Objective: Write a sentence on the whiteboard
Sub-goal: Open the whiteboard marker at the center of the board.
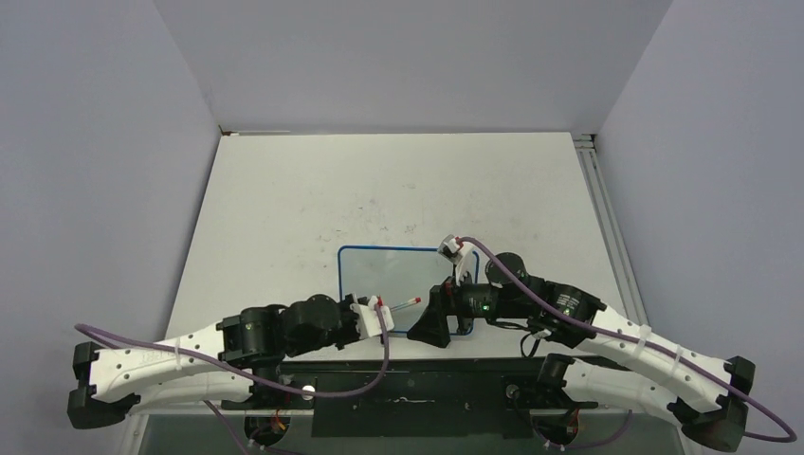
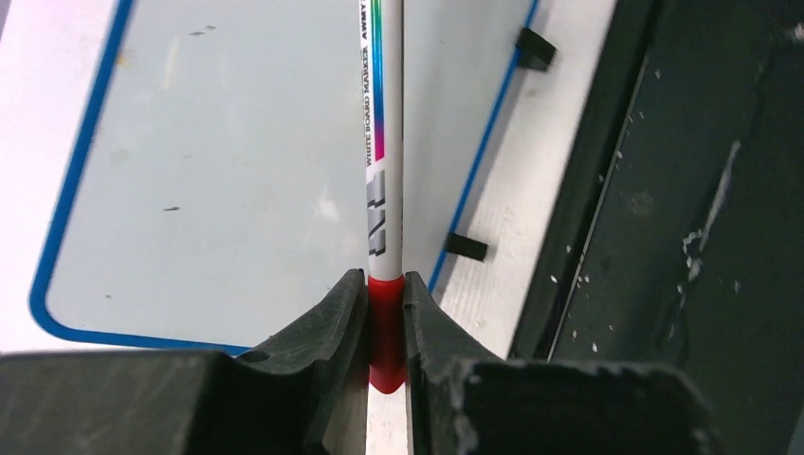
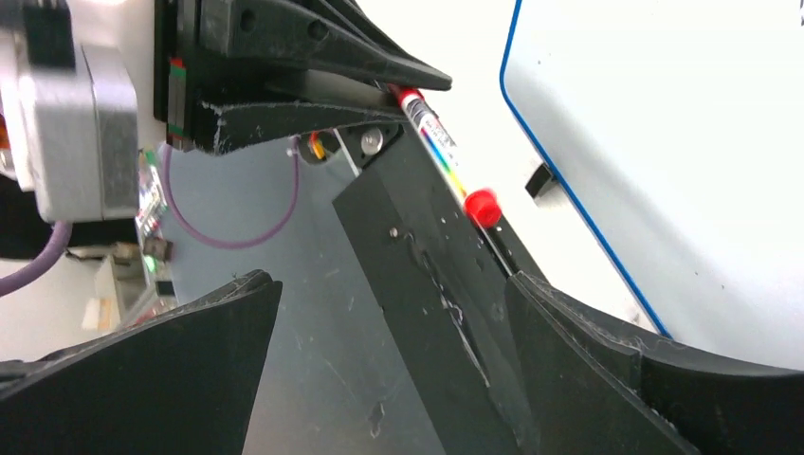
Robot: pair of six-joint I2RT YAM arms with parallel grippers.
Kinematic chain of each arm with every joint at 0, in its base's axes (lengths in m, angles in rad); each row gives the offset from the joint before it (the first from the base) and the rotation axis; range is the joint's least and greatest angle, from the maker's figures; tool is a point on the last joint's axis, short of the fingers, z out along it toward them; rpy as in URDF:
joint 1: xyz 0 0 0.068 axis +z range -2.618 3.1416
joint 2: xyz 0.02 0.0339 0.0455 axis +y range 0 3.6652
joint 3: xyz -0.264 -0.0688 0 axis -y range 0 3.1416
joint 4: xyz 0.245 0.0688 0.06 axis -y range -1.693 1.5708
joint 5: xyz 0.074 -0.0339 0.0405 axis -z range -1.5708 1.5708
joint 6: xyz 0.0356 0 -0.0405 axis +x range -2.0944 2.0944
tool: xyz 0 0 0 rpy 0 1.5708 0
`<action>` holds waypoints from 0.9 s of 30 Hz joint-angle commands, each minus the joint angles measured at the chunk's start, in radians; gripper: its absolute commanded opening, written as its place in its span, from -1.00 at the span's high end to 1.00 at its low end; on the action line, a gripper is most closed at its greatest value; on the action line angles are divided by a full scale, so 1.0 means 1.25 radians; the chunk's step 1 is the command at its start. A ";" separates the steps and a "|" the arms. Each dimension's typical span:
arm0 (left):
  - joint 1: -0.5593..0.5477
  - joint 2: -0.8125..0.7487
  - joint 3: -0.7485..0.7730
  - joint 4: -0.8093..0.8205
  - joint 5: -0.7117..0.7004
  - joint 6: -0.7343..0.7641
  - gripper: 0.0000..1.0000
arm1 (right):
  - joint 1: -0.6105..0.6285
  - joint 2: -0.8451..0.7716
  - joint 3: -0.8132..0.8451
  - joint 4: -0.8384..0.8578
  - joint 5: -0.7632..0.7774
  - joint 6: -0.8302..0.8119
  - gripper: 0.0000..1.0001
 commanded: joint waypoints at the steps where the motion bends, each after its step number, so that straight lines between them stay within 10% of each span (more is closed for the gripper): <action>1: 0.085 -0.026 0.000 0.123 0.122 0.008 1.00 | -0.001 -0.014 -0.055 0.195 0.038 0.074 -0.72; 27: 0.097 0.049 0.008 0.106 0.219 0.003 1.00 | 0.000 0.149 -0.018 0.236 -0.061 0.019 0.02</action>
